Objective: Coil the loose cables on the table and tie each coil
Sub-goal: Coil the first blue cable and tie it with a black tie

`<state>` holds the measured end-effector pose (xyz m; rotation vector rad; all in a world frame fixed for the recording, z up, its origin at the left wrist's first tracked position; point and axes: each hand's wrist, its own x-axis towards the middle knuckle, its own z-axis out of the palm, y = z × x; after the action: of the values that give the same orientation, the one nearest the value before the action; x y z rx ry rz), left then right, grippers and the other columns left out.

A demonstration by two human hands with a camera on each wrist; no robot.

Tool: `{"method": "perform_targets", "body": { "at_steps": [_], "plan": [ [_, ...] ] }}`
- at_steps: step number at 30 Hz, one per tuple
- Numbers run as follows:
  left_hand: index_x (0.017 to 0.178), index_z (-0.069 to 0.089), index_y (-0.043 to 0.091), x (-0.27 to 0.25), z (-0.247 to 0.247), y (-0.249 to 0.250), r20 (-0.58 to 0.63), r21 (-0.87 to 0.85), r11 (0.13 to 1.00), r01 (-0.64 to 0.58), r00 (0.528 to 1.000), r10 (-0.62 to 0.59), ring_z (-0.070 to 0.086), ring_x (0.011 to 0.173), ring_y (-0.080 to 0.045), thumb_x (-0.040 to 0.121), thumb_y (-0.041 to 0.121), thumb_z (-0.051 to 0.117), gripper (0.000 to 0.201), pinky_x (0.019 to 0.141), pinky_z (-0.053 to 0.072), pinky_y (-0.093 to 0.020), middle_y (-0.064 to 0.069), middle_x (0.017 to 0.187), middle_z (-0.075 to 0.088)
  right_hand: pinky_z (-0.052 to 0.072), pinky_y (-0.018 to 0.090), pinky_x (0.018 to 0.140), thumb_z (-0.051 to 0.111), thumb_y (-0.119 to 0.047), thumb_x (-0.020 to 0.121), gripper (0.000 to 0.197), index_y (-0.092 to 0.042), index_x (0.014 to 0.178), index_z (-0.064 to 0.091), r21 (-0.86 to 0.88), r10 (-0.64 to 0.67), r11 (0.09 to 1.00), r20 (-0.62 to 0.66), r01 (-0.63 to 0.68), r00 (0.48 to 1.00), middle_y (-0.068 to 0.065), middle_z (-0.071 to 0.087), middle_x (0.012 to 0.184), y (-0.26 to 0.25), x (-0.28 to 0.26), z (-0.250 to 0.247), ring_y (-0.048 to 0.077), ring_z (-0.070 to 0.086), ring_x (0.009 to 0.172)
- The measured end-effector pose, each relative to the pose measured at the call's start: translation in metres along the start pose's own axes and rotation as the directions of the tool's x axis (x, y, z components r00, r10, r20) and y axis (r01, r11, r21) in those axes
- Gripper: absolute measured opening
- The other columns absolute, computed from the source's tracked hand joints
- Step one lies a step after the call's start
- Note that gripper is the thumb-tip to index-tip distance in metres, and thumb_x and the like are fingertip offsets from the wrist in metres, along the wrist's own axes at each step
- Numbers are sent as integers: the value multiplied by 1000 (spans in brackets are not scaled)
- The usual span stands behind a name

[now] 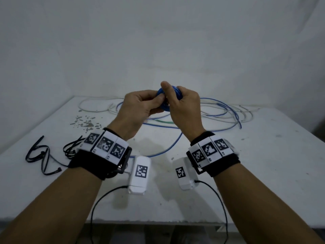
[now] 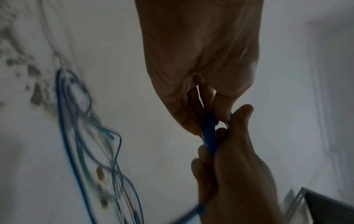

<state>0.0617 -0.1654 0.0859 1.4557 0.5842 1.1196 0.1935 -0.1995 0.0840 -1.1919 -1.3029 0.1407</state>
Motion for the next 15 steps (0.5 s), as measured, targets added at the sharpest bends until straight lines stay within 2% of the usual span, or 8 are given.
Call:
{"method": "perform_targets", "body": {
  "at_steps": [2,4,5,8,10,12,13,15],
  "plan": [
    [108,73,8,2,-10,5,55,229,973,-33,998,20,72,92,-24,91,8,67,18,84,58,-35,-10,99,76,28,23,49,63,-39,95,58,5,59,52,-84,-1,996,191,17,982,1,33,49,2,3,-7,9,28,46],
    [106,74,10,3,-15,8,67,289,956,-45,997,26,73,91,-23,89,7,69,18,81,59,-32,-7,96,77,27,23,48,60,-40,96,58,5,60,51,-110,4,994,244,23,970,2,33,50,2,4,-11,11,28,47],
    [107,73,8,3,-14,8,36,243,969,-38,999,30,73,90,-22,89,6,68,19,80,59,-30,-7,94,77,27,24,49,59,-40,97,57,4,61,50,-104,2,994,208,20,978,2,34,51,3,3,-11,11,29,48],
    [107,71,2,0,-1,3,-103,-85,996,26,994,-35,73,83,-17,92,4,64,17,75,58,-26,-5,87,76,33,30,54,54,-35,101,49,2,69,50,47,43,998,16,-43,999,3,38,58,1,-5,3,12,34,55],
    [108,70,2,-5,9,-3,-92,-226,972,61,992,-84,72,85,-18,95,6,60,17,76,58,-25,-9,93,75,37,30,56,51,-31,102,42,-6,69,46,208,103,975,-86,-83,991,3,39,62,-4,-12,13,12,37,58],
    [109,69,2,-9,11,-6,-42,-259,962,85,994,-99,72,89,-20,97,7,56,18,77,57,-25,-11,98,75,37,26,56,48,-29,104,40,-7,70,45,233,98,970,-108,-70,989,5,42,63,-4,-14,14,12,39,57],
    [109,69,2,-10,8,-4,-13,-232,967,104,994,-110,72,91,-21,98,6,54,19,78,58,-26,-11,99,75,38,26,55,47,-29,104,42,-2,72,48,168,62,984,-53,-53,997,8,45,63,-1,-12,10,14,40,57],
    [110,69,1,-8,-4,-1,45,-74,989,128,991,-125,71,94,-25,98,7,54,20,81,58,-30,-12,101,75,39,26,55,45,-32,105,45,3,79,58,-53,6,999,187,4,982,9,53,63,4,-5,-2,15,46,56]
  ]
}}
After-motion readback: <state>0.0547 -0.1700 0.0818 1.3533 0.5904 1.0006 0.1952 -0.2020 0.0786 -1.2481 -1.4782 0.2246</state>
